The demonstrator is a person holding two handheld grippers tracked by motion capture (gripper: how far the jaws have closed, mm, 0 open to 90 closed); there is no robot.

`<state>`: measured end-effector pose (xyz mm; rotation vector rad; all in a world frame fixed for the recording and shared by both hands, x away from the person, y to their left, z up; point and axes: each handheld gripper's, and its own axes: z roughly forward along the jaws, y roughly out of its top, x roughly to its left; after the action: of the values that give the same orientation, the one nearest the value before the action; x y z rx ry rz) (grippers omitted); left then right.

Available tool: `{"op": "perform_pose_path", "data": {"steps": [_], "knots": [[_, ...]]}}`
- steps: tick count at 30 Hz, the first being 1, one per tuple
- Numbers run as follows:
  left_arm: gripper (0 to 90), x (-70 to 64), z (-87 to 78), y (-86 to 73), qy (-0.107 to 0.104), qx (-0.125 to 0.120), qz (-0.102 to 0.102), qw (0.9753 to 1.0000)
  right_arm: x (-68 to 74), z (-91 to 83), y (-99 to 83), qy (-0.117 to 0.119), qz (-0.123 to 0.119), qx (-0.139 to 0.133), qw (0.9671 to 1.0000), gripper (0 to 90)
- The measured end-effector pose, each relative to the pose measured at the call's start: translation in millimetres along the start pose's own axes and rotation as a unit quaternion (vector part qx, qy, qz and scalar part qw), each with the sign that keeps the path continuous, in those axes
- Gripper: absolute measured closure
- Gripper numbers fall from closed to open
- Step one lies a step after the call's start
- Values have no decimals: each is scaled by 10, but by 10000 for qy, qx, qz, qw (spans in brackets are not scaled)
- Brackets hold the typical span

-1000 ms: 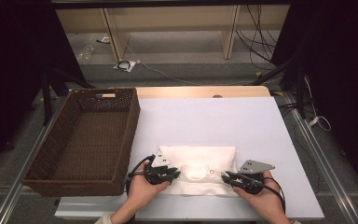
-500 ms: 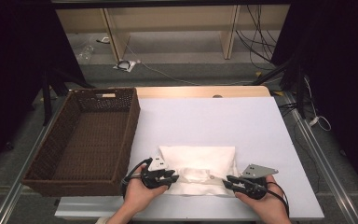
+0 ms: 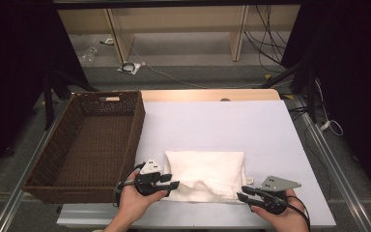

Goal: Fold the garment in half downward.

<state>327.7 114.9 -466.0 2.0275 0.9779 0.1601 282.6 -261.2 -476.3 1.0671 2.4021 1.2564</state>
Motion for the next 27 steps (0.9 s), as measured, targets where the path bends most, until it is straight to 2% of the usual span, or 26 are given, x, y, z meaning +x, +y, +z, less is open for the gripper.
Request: {"op": "perform_pose_path", "data": {"steps": [3,5,7,11,14,16,17,20,23,24,27], "knots": [[563,14,28,20,-58,8,-146,9999,-52,-58,26,-107,43,-185,9998,685],[559,17,36,47,-36,-50,-249,9997,-91,-61,53,-166,80,-108,9998,686],[558,27,52,76,9,-51,-254,9997,-117,-12,64,-161,170,-54,9997,684],[556,37,171,64,21,203,-347,9992,-131,114,100,-120,262,160,9995,671],[560,7,260,9,-137,494,-279,9983,-120,193,117,-59,323,403,9986,668],[585,-4,278,-2,-282,558,-174,9979,-95,229,102,-55,373,507,9980,670],[599,-4,279,-2,-285,571,-129,9979,-91,244,87,-26,325,537,9980,677],[662,-8,285,-9,-183,627,89,9978,-89,233,81,-34,369,586,9976,726],[726,-39,295,-20,-60,646,280,9975,-86,235,68,20,377,578,9976,823],[756,-45,298,-21,-35,662,322,9973,-85,233,67,3,311,596,9977,861],[887,-47,307,-41,-16,636,277,9976,-60,220,87,-44,206,606,9979,888]]}}
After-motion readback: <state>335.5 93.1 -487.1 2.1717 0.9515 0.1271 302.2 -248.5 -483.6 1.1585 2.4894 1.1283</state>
